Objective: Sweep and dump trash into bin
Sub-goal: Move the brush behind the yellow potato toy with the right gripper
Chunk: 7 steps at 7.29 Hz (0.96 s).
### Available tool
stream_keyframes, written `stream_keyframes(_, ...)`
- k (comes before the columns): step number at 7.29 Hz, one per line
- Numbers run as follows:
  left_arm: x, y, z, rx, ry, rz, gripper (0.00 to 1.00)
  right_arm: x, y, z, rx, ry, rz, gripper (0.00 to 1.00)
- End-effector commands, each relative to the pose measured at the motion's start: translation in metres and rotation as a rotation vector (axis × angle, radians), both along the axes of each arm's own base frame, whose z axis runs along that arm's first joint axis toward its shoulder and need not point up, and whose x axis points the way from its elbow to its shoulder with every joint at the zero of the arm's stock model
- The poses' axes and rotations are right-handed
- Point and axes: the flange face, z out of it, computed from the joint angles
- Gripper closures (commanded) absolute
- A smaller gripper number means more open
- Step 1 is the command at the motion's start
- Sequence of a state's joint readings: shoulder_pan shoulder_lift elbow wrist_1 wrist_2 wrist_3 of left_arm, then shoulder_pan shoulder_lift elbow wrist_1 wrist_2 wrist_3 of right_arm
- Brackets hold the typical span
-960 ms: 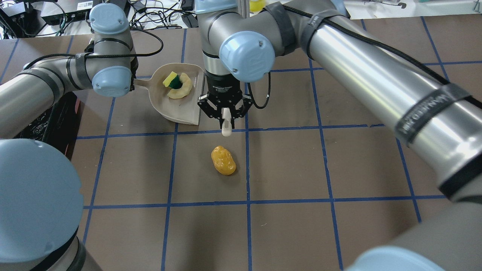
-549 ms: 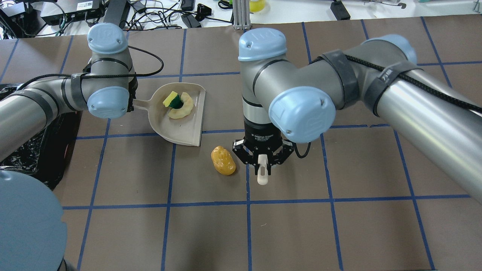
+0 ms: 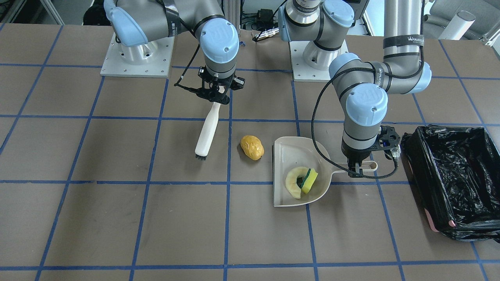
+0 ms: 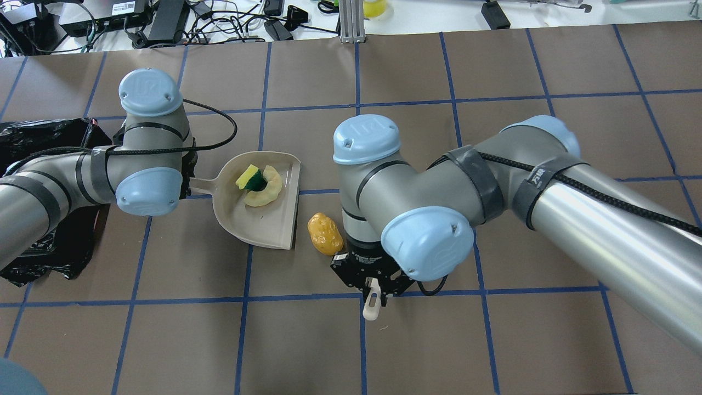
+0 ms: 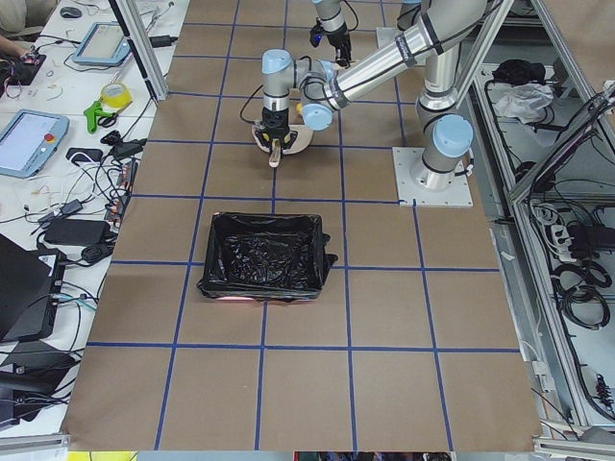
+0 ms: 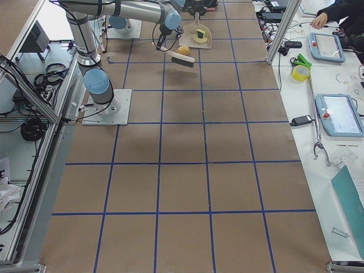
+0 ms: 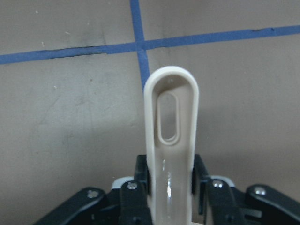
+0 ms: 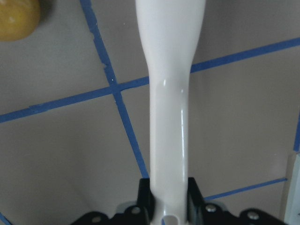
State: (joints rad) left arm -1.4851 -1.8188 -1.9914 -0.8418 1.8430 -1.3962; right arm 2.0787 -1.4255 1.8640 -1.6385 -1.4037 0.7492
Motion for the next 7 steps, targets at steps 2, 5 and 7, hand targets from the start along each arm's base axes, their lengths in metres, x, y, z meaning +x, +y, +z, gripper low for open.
stream_keyframes(2,-0.004,0.032,-0.003,0.004,-0.002,0.048,1.0,0.038,0.029,-0.01,0.033,-0.012,-0.08,1.0)
stream_keyframes(5,-0.005,0.03,-0.015,0.009,0.0,0.109,1.0,0.064,0.026,-0.036,0.021,-0.05,-0.092,1.0)
stream_keyframes(7,-0.005,0.03,-0.013,0.007,0.0,0.108,1.0,0.086,0.004,-0.068,-0.038,-0.096,-0.068,1.0)
